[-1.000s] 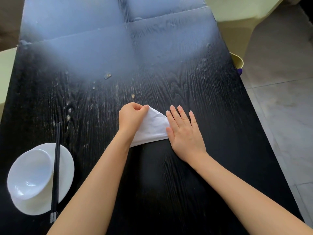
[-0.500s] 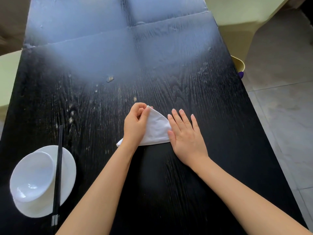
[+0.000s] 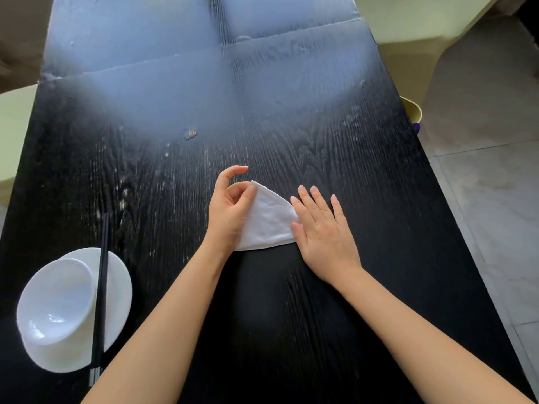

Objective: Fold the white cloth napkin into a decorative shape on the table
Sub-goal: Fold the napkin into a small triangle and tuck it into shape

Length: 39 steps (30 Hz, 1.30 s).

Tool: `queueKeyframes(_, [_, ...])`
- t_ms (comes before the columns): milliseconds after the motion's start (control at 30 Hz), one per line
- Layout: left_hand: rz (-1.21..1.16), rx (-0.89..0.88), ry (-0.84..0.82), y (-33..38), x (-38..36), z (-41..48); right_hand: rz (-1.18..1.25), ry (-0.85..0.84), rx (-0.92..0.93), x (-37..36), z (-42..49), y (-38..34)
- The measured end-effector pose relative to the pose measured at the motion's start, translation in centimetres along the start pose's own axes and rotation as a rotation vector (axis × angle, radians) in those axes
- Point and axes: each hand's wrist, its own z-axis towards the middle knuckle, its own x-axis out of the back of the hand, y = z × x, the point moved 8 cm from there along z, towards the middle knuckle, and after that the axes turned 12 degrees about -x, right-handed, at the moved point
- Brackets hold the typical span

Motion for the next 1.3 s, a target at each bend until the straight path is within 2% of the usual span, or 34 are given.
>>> queueKeyframes(67, [0.027, -0.039, -0.043, 0.7, -0.1, -0.1, 0.16, -0.023, -0.038, 0.8, 0.4, 0.3])
queueKeyframes(167, [0.042, -0.1, -0.106, 1.9, -0.2, -0.4, 0.45, -0.165, -0.108, 2.7, 1.9, -0.2])
queueKeyframes(300, [-0.014, -0.101, -0.084, 3.1, -0.1, -0.8, 0.546, -0.362, -0.04, 3.9, 4.0, -3.2])
queueKeyframes(467, [-0.028, -0.112, -0.142, 3.8, 0.2, -1.5, 0.66, -0.324, 0.033, 4.5, 4.3, -4.2])
queueKeyframes(667, [0.22, -0.19, -0.319, 4.8, 0.2, -1.3, 0.666, -0.249, 0.147, 5.6, 3.9, -5.1])
queueKeyframes(967, [0.309, -0.233, -0.269, 5.3, 0.7, -1.5, 0.741, -0.333, 0.147, 5.1, 3.6, -5.1])
queueKeyframes(1100, [0.319, -0.192, -0.241, 5.5, 0.7, -1.4, 0.764, -0.381, 0.143, 4.8, 3.5, -4.8])
queueKeyframes(1200, [0.218, -0.053, -0.211, 4.8, 0.7, -1.5, 0.756, -0.421, 0.106, 4.6, 3.7, -4.5])
queueKeyframes(1300, [0.108, 0.124, -0.113, 3.5, 1.4, -1.2, 0.699, -0.412, 0.054, 4.4, 3.8, -3.7])
